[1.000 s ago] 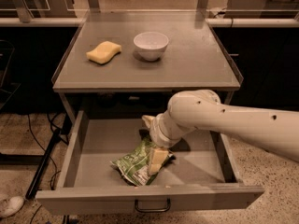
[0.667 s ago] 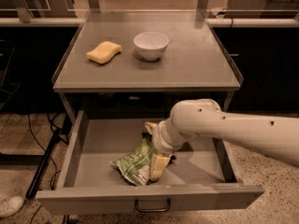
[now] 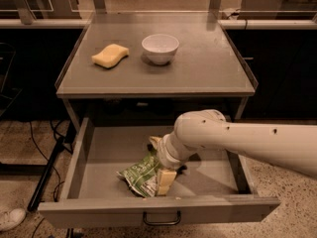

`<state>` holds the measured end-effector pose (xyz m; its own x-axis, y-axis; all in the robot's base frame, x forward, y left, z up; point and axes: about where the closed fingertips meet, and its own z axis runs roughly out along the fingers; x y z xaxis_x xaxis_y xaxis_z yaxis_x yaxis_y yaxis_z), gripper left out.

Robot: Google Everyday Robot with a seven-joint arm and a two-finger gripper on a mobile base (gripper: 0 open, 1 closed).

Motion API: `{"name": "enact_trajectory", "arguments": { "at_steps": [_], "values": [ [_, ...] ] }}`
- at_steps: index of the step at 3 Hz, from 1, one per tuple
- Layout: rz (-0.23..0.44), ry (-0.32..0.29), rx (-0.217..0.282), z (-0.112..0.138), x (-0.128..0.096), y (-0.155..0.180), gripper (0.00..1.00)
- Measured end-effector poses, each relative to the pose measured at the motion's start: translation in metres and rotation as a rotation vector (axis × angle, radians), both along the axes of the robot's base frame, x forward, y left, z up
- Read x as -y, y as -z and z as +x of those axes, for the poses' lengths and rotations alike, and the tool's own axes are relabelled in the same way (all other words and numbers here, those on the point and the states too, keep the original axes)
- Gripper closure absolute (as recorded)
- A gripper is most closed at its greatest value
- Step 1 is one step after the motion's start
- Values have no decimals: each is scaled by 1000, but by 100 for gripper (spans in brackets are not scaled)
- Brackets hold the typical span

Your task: Pick green jalapeno chip bag from top drawer and place on counter

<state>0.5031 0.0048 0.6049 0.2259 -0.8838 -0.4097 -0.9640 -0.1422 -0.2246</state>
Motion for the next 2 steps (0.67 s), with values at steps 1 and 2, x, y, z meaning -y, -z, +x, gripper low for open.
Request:
{"name": "enact_trajectory", "arguments": {
  "at_steps": [1,2],
  "values": [
    [-17,23,-23,-1,-3,11,0],
    [-19,28,-27,-2,-3,12,16]
  ]
}}
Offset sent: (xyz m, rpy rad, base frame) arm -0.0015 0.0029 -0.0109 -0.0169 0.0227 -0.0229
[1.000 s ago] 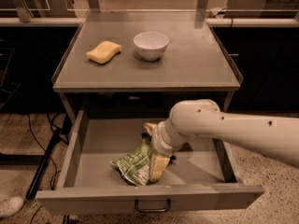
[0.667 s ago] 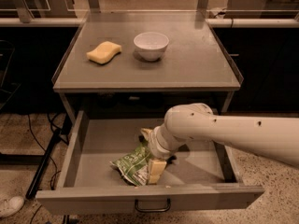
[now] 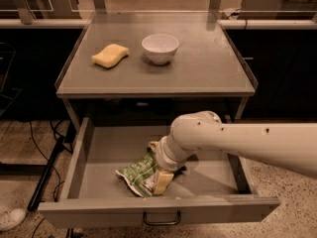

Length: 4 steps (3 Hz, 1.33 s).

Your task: Pick green jalapeno chip bag from top drawer and place on counter

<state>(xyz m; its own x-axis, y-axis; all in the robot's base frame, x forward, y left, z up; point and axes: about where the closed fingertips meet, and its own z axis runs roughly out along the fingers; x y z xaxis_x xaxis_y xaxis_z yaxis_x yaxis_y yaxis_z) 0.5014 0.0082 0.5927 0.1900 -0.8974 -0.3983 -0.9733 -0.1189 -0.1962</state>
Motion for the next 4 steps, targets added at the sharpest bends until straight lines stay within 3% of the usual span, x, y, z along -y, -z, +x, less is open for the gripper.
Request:
{"name": "enact_trajectory", "arguments": {
  "at_steps": [3,4],
  "values": [
    [0,0,0,0,0,0,86],
    [0,0,0,0,0,0,100]
  ]
}}
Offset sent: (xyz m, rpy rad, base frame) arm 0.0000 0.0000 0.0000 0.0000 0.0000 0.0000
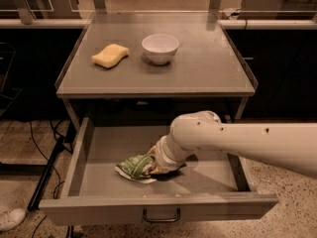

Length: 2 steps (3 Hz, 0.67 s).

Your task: Pick green jalapeno chip bag from top drawer and place on counter

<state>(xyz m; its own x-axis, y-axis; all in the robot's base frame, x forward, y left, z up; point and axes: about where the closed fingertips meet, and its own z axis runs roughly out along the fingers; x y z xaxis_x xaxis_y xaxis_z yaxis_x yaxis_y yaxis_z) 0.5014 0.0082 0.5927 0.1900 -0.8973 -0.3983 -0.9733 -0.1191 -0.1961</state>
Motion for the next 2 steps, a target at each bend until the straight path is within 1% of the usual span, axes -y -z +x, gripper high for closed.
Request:
{"name": "enact_trajectory", "arguments": {
  "at_steps": [1,2],
  "values": [
    [0,0,0,0,0,-3,100],
    [-10,41,26,11,9,-23,100]
  ]
}}
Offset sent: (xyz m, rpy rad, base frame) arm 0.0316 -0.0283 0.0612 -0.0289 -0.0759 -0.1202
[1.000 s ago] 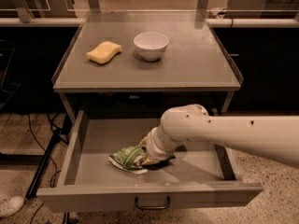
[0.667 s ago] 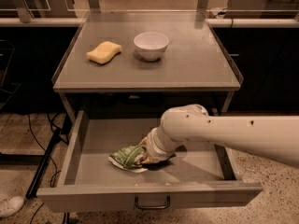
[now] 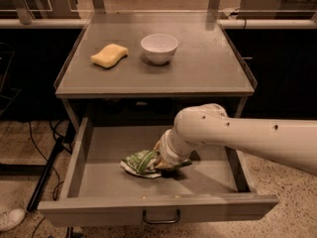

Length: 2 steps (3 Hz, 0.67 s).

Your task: Pick green jalapeno chip bag from top drawer and place on counter

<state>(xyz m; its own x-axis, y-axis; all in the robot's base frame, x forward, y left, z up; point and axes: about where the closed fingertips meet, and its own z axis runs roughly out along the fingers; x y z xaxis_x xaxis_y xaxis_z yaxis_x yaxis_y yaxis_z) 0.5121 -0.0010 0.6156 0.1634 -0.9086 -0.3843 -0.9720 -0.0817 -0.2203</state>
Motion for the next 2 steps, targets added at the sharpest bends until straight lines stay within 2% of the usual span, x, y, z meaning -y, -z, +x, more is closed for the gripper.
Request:
{"name": "enact_trajectory", "arguments": {
  "at_steps": [1,2],
  "values": [
    [-39,54,59,20,19,-42,100],
    [-64,82,99,32,32,-73,100]
  ]
}}
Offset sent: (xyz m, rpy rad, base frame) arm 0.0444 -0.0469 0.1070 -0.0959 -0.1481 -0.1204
